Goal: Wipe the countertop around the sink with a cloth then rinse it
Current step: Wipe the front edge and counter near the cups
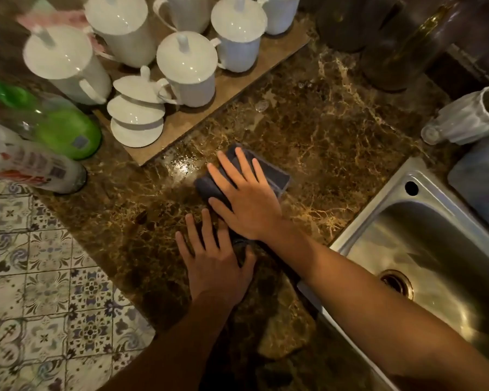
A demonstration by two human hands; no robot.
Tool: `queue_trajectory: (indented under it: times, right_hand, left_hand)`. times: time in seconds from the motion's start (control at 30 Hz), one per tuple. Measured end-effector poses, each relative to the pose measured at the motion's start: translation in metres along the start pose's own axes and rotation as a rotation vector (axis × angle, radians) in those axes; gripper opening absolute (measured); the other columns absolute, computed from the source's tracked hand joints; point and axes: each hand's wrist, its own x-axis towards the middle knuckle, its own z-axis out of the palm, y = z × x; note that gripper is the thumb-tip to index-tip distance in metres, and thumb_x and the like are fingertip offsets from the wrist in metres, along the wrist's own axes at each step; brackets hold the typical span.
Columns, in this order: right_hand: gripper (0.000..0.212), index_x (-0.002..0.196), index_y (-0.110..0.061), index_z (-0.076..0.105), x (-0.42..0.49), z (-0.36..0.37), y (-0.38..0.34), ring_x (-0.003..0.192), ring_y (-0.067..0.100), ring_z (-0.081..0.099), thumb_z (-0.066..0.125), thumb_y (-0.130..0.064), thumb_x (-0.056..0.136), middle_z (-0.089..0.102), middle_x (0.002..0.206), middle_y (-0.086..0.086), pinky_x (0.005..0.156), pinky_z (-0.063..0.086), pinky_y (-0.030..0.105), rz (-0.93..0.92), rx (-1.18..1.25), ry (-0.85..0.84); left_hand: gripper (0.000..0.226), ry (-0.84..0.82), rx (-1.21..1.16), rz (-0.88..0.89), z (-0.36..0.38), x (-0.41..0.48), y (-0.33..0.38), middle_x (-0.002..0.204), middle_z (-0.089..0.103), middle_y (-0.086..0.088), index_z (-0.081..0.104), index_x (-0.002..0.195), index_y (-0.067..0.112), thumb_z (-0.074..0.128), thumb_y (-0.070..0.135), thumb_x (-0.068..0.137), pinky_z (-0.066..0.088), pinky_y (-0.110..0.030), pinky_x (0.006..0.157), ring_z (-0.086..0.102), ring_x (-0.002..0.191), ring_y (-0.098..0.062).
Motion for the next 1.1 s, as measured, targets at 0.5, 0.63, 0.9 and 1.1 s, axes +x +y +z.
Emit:
queue_trajectory:
  times: [0.5,0.63,0.9,1.1]
  right_hand:
    - [0.058,0.16,-0.038,0.011,0.053,-0.045,0.17,0.155,0.036,-0.007,0.015,-0.054,0.104,0.002,0.17,0.001,0.123,0.001,0.06,0.619,0.055,0.048]
    - [0.061,0.159,-0.034,0.023,0.055,-0.034,0.117,0.155,0.036,0.001,0.03,-0.053,0.101,0.009,0.169,0.005,0.124,0.002,0.058,0.61,0.099,0.08]
    - [0.037,0.133,-0.027,0.067,0.038,0.002,0.002,0.147,0.034,0.035,0.048,-0.035,0.101,0.051,0.152,0.005,0.121,0.017,0.054,-0.283,0.294,0.062]
    - [0.037,0.134,-0.029,0.065,0.056,0.012,-0.018,0.149,0.03,0.032,0.049,-0.035,0.101,0.048,0.154,0.0,0.124,0.015,0.05,-0.534,0.21,-0.04]
  left_hand:
    - [0.078,0.009,0.0,0.007,0.005,-0.001,0.0,0.162,0.026,-0.021,0.04,0.145,0.008,0.041,0.063,0.089,0.01,-0.065,0.119,0.01,0.153,-0.043]
    - [0.077,0.016,-0.009,0.012,0.004,-0.001,0.001,0.161,0.027,-0.022,0.039,0.144,0.007,0.042,0.061,0.089,0.011,-0.066,0.119,0.012,0.152,-0.045]
    - [0.076,-0.024,0.034,-0.016,0.0,0.001,0.003,0.158,0.033,-0.022,0.045,0.14,0.007,0.04,0.063,0.089,0.01,-0.064,0.119,0.015,0.151,-0.044]
    - [0.073,-0.009,0.016,-0.028,0.002,0.0,0.002,0.149,0.043,-0.023,0.041,0.138,0.008,0.038,0.063,0.089,0.012,-0.064,0.119,0.024,0.147,-0.047]
